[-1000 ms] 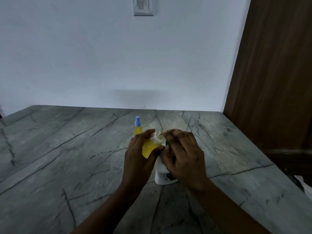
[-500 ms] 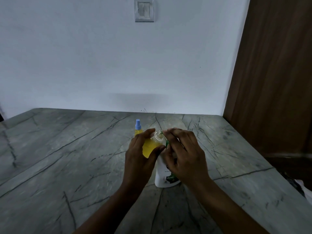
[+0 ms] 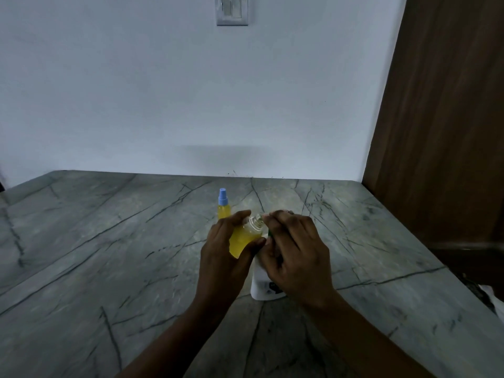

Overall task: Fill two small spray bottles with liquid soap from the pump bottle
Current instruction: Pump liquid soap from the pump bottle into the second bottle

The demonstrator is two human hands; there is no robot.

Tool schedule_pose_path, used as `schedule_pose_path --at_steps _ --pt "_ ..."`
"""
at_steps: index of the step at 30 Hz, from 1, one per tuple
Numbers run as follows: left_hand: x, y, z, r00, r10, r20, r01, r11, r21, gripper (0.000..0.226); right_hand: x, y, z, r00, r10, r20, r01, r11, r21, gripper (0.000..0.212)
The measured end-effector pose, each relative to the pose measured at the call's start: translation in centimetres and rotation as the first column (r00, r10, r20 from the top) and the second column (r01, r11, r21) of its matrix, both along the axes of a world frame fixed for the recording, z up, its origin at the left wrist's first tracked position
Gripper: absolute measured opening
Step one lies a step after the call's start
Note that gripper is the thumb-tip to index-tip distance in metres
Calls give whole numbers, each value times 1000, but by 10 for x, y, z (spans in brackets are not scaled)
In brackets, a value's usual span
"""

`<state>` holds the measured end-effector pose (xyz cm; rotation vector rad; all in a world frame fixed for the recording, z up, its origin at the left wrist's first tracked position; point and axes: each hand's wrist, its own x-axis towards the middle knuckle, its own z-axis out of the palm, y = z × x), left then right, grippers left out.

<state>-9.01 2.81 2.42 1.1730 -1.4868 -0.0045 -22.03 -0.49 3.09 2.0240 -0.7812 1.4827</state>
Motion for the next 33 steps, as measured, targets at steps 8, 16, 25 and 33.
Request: schedule_pose_path --at_steps 8,16,25,33 --pt "-2 1 4 1000 -12 -23 12 1000 0 47 -3 0 7 999 -14 -37 13 1000 -17 34" --pt "-6 2 10 999 -9 -43 9 1000 -1 47 -8 0 16 996 20 -92 -25 999 -46 45" --pt "-3 0 8 999 -5 -36 4 1000 -13 48 -6 -1 13 998 35 -50 -36 999 -20 46" --pt "0 0 1 1000 -3 -13 3 1000 2 54 -4 3 6 1000 16 -22 -15 1000 19 32"
